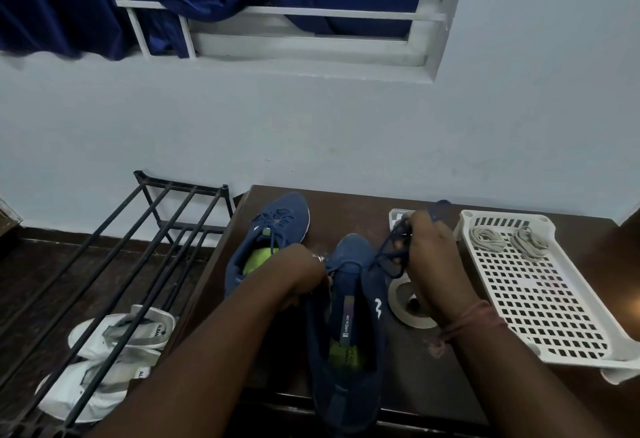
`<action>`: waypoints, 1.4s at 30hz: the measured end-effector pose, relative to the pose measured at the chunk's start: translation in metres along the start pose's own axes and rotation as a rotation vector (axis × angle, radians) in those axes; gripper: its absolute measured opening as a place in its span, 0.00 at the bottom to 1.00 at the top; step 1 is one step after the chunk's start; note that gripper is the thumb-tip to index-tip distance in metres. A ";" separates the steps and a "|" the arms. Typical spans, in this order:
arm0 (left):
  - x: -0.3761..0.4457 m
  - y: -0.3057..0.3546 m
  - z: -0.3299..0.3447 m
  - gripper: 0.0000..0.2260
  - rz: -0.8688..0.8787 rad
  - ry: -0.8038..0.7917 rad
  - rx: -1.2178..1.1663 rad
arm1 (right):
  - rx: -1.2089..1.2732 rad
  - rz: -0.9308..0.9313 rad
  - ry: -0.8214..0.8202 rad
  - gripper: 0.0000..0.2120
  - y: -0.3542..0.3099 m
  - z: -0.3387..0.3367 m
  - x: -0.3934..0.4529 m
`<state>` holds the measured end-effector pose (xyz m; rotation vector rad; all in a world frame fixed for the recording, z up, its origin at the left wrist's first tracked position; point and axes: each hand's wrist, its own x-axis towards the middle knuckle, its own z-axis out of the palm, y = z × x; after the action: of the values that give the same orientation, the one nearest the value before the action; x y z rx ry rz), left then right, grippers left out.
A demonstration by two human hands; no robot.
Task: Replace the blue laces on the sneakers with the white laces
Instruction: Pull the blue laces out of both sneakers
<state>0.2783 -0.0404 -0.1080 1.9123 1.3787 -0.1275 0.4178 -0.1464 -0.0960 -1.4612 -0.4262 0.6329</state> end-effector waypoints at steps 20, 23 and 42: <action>0.019 -0.009 0.006 0.15 -0.016 0.103 -0.070 | -0.295 0.006 -0.075 0.13 0.004 -0.005 0.001; 0.017 -0.006 0.008 0.15 -0.032 0.108 -0.064 | -0.250 -0.001 -0.070 0.12 -0.006 -0.007 0.001; -0.042 0.019 -0.029 0.15 0.512 -0.322 -0.573 | -0.166 -0.058 -0.446 0.15 -0.030 -0.023 -0.017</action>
<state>0.2671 -0.0571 -0.0574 1.6007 0.5942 0.1859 0.4236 -0.1750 -0.0664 -1.4543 -0.8817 0.8964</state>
